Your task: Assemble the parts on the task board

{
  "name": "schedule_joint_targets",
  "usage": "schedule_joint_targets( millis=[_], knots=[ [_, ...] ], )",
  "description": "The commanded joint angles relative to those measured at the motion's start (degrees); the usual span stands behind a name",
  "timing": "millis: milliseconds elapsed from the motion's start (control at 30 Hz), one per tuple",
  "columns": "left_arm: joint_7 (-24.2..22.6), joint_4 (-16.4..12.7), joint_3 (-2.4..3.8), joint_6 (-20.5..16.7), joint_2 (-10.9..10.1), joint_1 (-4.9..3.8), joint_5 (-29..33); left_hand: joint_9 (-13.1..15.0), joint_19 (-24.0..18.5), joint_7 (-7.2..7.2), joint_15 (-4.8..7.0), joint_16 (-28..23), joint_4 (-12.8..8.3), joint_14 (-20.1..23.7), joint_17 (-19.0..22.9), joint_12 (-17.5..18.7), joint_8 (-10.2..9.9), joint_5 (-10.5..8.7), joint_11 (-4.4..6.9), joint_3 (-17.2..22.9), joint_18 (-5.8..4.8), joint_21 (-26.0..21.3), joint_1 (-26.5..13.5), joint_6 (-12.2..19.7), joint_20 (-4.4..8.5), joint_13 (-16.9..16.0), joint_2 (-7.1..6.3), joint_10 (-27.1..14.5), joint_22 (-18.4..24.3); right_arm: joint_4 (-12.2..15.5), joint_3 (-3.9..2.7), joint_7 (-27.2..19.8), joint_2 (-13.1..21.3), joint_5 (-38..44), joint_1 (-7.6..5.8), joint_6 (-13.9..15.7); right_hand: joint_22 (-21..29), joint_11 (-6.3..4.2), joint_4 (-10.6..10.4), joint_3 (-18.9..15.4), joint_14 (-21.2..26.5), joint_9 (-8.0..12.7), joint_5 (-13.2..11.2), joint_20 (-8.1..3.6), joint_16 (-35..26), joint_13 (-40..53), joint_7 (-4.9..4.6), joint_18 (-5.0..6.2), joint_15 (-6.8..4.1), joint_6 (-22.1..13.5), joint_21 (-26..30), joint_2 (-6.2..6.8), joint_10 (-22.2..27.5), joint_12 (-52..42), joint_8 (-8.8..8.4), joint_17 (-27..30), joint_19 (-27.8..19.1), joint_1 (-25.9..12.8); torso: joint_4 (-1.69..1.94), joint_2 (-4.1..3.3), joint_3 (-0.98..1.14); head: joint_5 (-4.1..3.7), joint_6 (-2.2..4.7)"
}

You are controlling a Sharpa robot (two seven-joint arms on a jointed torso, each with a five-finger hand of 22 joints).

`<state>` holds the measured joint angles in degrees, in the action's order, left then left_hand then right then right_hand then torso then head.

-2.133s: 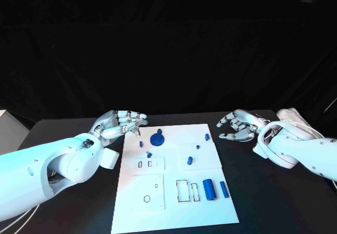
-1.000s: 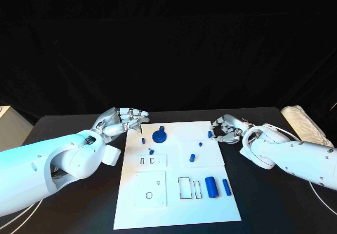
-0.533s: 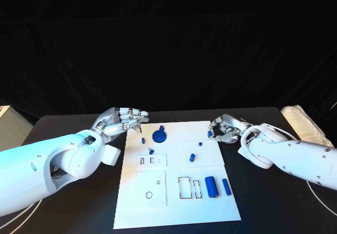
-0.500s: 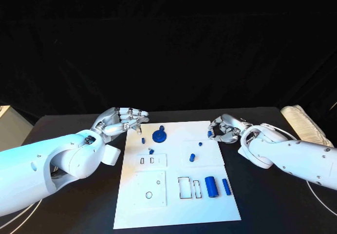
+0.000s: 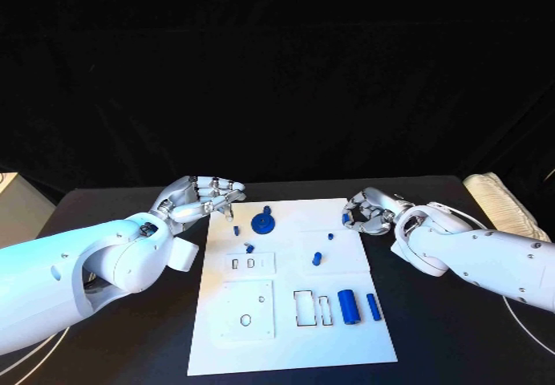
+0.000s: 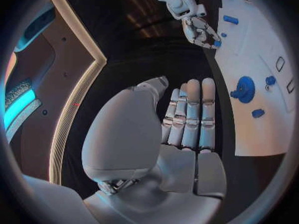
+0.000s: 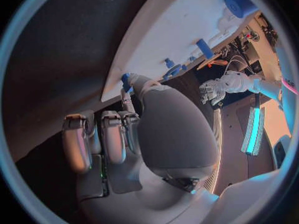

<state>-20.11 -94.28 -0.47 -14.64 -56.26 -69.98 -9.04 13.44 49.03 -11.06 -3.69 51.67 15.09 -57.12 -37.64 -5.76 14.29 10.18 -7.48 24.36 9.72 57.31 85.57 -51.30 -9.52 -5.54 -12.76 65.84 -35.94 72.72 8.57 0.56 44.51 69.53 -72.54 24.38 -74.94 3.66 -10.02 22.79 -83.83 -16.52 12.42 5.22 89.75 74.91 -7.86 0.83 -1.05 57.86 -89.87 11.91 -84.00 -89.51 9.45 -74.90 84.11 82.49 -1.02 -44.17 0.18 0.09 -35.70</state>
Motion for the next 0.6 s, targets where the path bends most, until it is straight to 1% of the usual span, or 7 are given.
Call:
schedule_joint_targets(
  millis=[33,233,367,500,600],
  knots=[
    [-0.20,-0.14,0.03,0.91,0.03,-0.03,-0.27,0.09,-0.46,-0.06,0.01,0.22,0.04,0.25,0.08,0.14,0.19,-0.19,0.04,0.22,0.75,0.20,0.04,0.32,0.08,-0.05,0.10,-0.22,-0.06,-0.11,0.00,-0.34,-0.15,0.32,0.05,-1.55,-15.06,-0.23,-0.05,0.38,-6.17,-0.05,-0.22,-0.36,0.25,14.99,0.01,-0.83,-0.39,0.26,-0.13,-0.29,-5.90,-0.37,0.12,-15.10,5.89,-0.14,-0.07,-0.01,0.00,-0.03,-0.07],
    [-0.17,-0.15,0.03,0.89,0.00,-0.03,-0.27,0.09,-0.46,-0.06,0.01,0.22,0.04,0.25,0.08,0.14,0.19,-0.19,0.04,0.22,0.75,0.20,0.04,0.32,0.08,-0.05,0.10,-0.22,-0.06,-0.23,0.00,-0.11,-0.35,0.39,0.10,-1.75,-15.06,-0.37,-0.05,0.59,-6.17,-0.09,-0.25,-0.53,0.25,15.08,0.15,-0.83,-0.55,0.57,-0.13,-0.27,-6.00,-0.48,0.31,-15.10,5.89,-0.53,-0.05,0.01,0.02,-0.07,-0.11],
    [-0.15,-0.14,0.03,0.88,-0.02,-0.03,-0.27,0.09,-0.46,-0.06,0.01,0.22,0.04,0.25,0.08,0.14,0.19,-0.19,0.04,0.22,0.75,0.20,0.04,0.32,0.08,-0.05,0.10,-0.22,-0.06,-0.24,0.00,0.02,-0.44,0.42,0.15,-1.08,-15.06,-0.57,-0.01,0.89,-6.17,-0.19,-0.26,-0.69,0.25,15.09,0.38,-0.83,-0.71,1.10,-0.13,-0.40,-6.00,-0.49,0.65,-15.10,5.89,-0.87,0.02,-0.01,0.02,-0.10,-0.13],
    [-0.15,-0.12,0.03,0.89,-0.02,-0.03,-0.28,0.09,-0.46,-0.06,0.01,0.22,0.04,0.25,0.08,0.14,0.19,-0.19,0.04,0.22,0.75,0.20,0.04,0.32,0.08,-0.05,0.10,-0.22,-0.06,-0.14,0.00,0.11,-0.47,0.41,0.17,1.11,-15.06,-0.92,0.09,1.53,-6.17,-0.40,-0.27,-0.98,0.25,15.09,0.75,-0.83,-1.01,1.96,-0.13,-0.97,-6.00,-0.49,1.28,-15.10,5.89,-1.36,-0.01,0.04,0.02,-0.10,-0.16],
    [-0.15,-0.08,0.03,0.90,-0.02,-0.03,-0.28,0.09,-0.46,-0.06,0.01,0.22,0.04,0.25,0.08,0.14,0.19,-0.19,0.04,0.22,0.75,0.20,0.04,0.32,0.08,-0.05,0.10,-0.22,-0.06,0.23,-0.01,0.57,-0.36,0.01,0.18,3.61,-15.06,-1.09,0.16,1.81,-6.17,-0.54,-0.29,-1.11,0.25,15.09,0.93,-0.83,-1.12,2.40,-0.13,-1.25,-6.00,-0.49,1.65,-15.10,5.89,-1.64,-0.01,0.04,0.02,-0.02,-0.15]
  ],
)
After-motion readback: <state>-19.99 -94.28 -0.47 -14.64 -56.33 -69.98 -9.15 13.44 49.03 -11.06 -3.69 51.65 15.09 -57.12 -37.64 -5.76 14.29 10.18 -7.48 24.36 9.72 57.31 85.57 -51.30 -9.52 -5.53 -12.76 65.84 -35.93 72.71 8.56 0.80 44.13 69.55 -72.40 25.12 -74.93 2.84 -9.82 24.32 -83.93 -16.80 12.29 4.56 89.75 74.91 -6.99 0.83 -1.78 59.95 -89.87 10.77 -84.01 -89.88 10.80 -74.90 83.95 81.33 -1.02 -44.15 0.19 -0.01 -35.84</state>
